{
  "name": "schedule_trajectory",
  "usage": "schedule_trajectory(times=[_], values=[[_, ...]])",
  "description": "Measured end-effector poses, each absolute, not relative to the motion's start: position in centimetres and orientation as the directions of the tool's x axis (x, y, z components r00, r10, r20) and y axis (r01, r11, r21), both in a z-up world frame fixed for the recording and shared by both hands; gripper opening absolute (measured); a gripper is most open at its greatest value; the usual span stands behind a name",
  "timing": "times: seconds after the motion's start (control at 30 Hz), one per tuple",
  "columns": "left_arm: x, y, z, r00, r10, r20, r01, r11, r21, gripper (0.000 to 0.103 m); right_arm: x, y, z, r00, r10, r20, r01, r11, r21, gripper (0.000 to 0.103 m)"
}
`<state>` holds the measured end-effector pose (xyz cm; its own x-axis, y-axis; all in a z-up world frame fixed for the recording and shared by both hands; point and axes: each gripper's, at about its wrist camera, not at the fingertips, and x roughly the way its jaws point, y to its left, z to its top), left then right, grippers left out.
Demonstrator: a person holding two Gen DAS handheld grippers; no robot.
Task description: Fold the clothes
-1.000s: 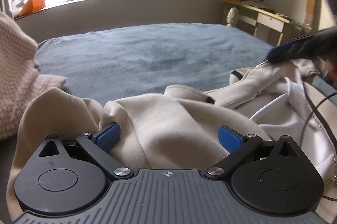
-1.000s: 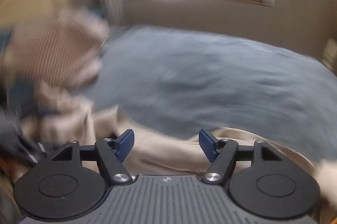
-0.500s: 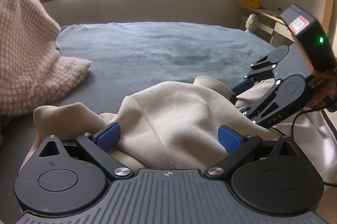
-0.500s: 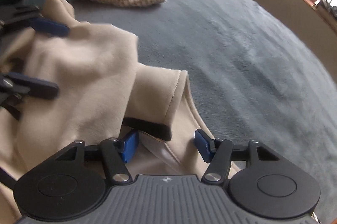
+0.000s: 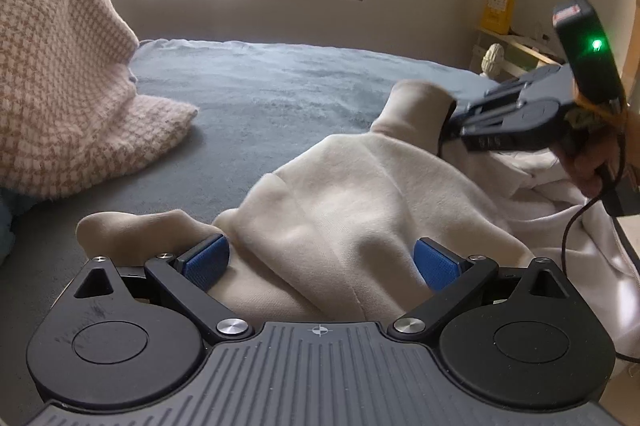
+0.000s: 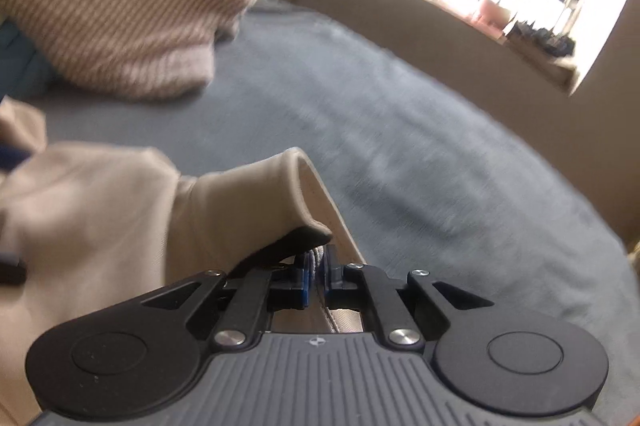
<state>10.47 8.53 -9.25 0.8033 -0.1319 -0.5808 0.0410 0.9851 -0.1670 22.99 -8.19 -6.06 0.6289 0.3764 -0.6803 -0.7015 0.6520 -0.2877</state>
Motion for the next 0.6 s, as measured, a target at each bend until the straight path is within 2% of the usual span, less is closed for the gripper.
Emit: schedule_trajectory(times=[0.13, 0.27, 0.5, 0.6], values=[[10.6, 9.0, -9.1, 0.813, -0.118, -0.57, 0.018, 0.984, -0.178, 0.1, 24.0, -8.4, -4.2, 0.728, 0.359, -0.584, -0.62, 0.709, -0.337, 0.005], [11.0, 10.0, -9.1, 0.817, -0.1, -0.568, -0.018, 0.98, -0.199, 0.1, 26.6, -8.2, -2.9, 0.778, 0.338, -0.53, -0.556, 0.764, -0.327, 0.005], [11.6, 11.1, -8.7, 0.836, -0.071, -0.544, -0.056, 0.975, -0.213, 0.1, 31.2, -5.9, -2.2, 0.82, 0.318, -0.475, -0.502, 0.798, -0.332, 0.005], [11.9, 11.4, -8.8, 0.831, -0.067, -0.552, -0.067, 0.973, -0.22, 0.1, 33.6, -4.8, -3.3, 0.819, 0.305, -0.486, -0.48, 0.829, -0.288, 0.005]])
